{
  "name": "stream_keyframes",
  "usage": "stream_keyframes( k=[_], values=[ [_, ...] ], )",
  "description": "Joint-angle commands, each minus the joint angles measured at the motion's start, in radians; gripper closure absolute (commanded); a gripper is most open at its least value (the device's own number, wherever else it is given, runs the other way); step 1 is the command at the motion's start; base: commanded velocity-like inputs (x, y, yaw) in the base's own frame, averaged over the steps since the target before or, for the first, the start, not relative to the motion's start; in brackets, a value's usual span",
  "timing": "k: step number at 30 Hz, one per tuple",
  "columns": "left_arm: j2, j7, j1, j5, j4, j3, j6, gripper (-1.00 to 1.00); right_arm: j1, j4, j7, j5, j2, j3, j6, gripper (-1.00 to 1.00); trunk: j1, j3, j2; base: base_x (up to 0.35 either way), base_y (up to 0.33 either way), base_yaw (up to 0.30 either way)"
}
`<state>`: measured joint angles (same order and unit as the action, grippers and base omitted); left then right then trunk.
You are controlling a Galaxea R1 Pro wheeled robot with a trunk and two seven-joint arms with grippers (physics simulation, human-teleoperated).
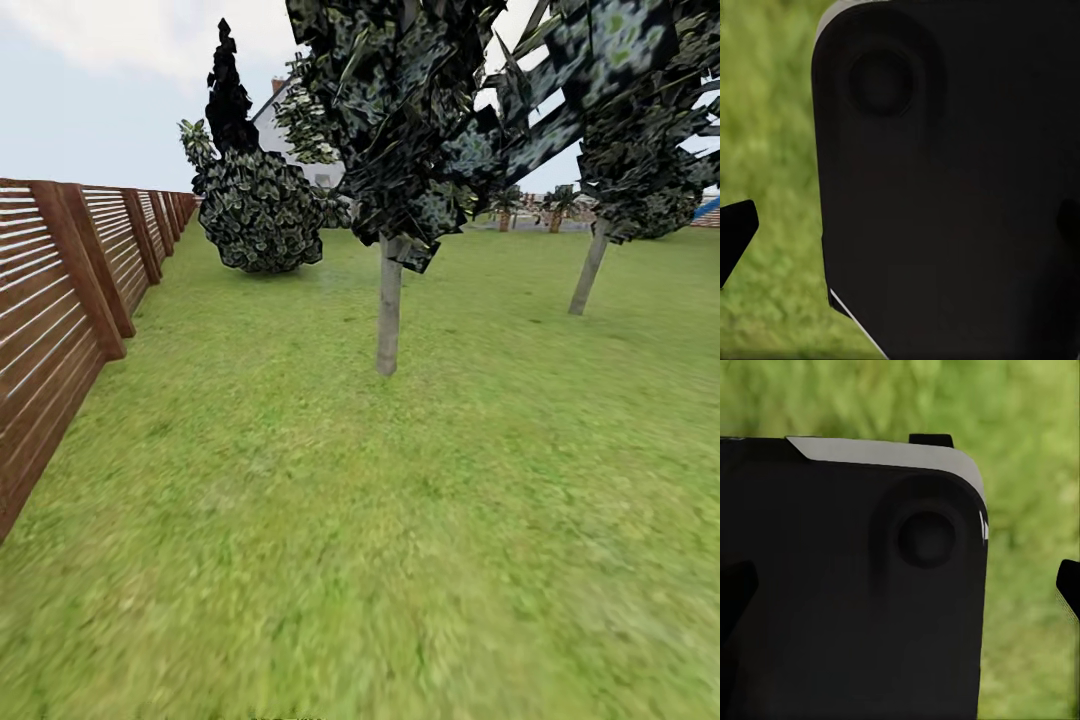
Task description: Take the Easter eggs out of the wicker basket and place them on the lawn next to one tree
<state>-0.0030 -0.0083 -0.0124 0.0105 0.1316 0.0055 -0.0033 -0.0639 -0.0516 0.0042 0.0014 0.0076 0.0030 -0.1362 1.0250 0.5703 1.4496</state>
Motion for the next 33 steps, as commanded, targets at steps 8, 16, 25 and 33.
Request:
stream_keyframes(
  k=[8, 16, 25, 33],
  values=[
    [0.0, -0.001, -0.001, 0.001, 0.002, 0.001, 0.0, -1.0, -0.001, 0.001, 0.0, 0.0, 0.0, 0.0, -0.004, -1.0, 0.0, 0.001, 0.0, 0.0, 0.0, 0.291],
    [0.0, -0.001, -0.001, 0.002, 0.002, 0.001, 0.0, -1.0, -0.001, 0.001, 0.0, 0.0, 0.0, 0.0, -0.004, -1.0, 0.0, 0.001, 0.0, 0.0, 0.0, 0.291],
    [0.001, -0.001, 0.0, 0.002, 0.002, 0.001, 0.0, -1.0, -0.001, 0.001, 0.0, 0.0, 0.0, 0.0, -0.005, -1.0, 0.0, 0.001, 0.0, 0.0, 0.0, 0.291],
    [0.001, -0.001, -0.001, 0.003, 0.001, 0.002, 0.0, -1.0, -0.001, 0.0, 0.0, 0.0, -0.003, -0.001, -0.004, -1.0, 0.0, 0.002, 0.0, 0.03, 0.0, 0.207]
  ],
)
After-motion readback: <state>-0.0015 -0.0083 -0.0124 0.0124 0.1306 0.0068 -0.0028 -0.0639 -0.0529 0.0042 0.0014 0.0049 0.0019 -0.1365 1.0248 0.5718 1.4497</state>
